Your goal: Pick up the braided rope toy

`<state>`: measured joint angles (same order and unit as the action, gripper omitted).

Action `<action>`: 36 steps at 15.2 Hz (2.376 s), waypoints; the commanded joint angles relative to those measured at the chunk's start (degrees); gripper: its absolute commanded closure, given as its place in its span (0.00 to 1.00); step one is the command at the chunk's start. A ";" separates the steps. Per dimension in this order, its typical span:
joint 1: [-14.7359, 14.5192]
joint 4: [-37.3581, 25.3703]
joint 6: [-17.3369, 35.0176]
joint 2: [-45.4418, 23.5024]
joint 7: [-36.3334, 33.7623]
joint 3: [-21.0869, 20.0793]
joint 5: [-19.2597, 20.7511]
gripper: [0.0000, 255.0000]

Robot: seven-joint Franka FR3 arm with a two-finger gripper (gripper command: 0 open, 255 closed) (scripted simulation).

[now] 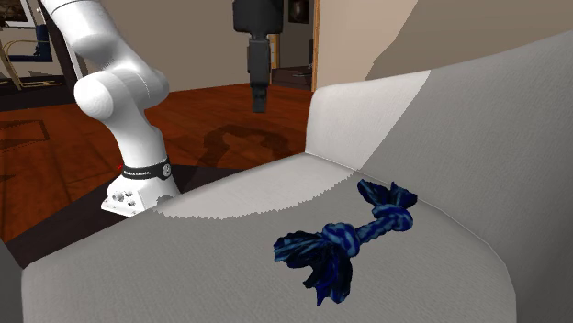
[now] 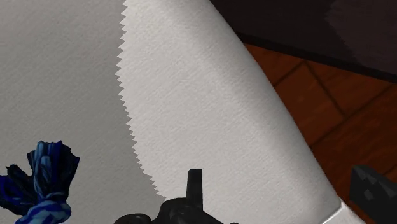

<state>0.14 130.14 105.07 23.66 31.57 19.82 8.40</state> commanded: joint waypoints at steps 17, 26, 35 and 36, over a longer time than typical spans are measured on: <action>3.62 -31.88 9.91 -40.30 36.19 8.37 -12.76 0.00; 5.14 -32.15 14.74 -45.46 38.82 7.32 -15.03 0.00; 5.15 -32.25 14.66 -45.48 38.83 7.32 -15.04 1.00; 5.16 -32.27 14.64 -45.48 38.83 7.32 -15.04 1.00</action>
<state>5.30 97.86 119.69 -21.80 70.40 27.14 -6.64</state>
